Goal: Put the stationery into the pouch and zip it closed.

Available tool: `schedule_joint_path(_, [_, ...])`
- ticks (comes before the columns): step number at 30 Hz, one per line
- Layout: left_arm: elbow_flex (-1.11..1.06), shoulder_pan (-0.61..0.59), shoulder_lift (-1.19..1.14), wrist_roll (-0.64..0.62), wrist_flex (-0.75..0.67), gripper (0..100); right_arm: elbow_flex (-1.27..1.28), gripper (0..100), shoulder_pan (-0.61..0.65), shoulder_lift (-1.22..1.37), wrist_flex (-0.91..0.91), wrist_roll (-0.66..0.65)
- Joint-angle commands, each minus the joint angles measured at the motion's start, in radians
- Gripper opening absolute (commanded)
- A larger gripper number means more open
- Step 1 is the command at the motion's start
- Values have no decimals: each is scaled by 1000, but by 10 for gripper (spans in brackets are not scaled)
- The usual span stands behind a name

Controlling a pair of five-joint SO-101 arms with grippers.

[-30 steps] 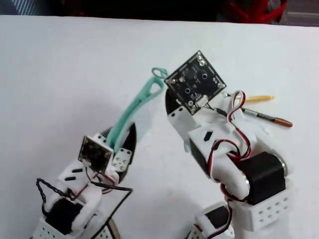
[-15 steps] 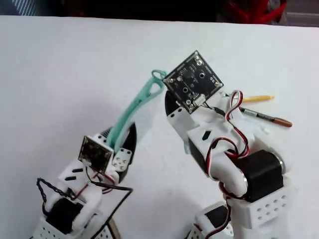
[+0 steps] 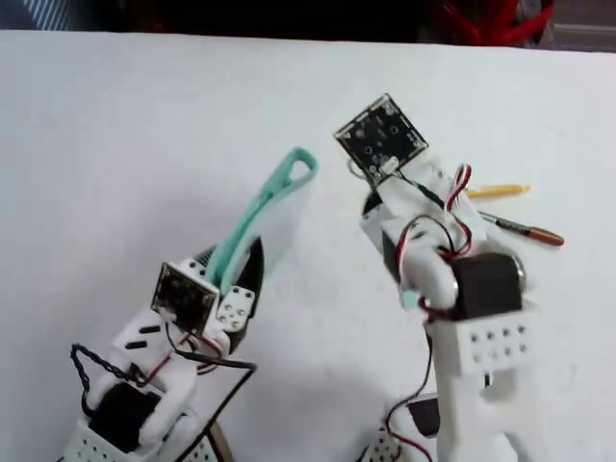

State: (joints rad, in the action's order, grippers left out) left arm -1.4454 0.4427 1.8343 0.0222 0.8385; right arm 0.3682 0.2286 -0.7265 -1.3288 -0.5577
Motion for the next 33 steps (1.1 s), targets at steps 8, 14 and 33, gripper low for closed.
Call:
schedule_joint_path(8, [-2, 12, -7, 9, 12, 21, 427, 19, -53, 1, 274, -104])
schedule_joint_path(14, [-2, 12, -7, 9, 12, 21, 494, 28, -54, 1, 311, -112])
schedule_joint_path(33, [-23, 12, -7, 9, -6, 21, 94, 89, -18, -110, 136, 18])
